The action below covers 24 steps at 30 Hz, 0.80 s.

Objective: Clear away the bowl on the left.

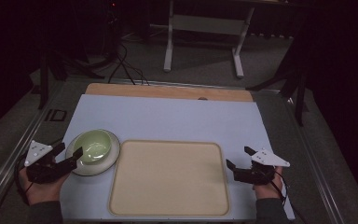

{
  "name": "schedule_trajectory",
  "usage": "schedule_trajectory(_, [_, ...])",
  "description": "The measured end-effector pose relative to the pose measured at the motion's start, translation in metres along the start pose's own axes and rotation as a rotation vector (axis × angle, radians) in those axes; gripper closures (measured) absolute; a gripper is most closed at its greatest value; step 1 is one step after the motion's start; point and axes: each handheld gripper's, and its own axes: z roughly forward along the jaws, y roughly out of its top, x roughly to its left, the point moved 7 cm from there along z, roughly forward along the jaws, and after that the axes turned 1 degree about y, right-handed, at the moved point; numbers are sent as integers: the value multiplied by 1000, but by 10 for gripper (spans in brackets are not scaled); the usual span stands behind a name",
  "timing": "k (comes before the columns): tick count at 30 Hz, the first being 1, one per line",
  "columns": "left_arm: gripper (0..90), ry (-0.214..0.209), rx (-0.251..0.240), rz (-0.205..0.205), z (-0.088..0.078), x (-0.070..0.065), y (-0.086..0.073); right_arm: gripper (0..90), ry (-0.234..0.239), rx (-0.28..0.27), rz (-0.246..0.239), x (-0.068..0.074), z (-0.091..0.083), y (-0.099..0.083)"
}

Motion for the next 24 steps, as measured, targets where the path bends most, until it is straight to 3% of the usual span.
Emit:
schedule_trajectory(11, [329,-11,-6,-27,-1,-1,1,118,9,3,18,-1,1,0])
schedule_trajectory(17, [330,5,-7,-15,0,1,3,118,-4,1,32,-4,3,0])
schedule_trajectory(24, [321,45,-3,-13,6,7,3,118,2,2,4,-1,5,1])
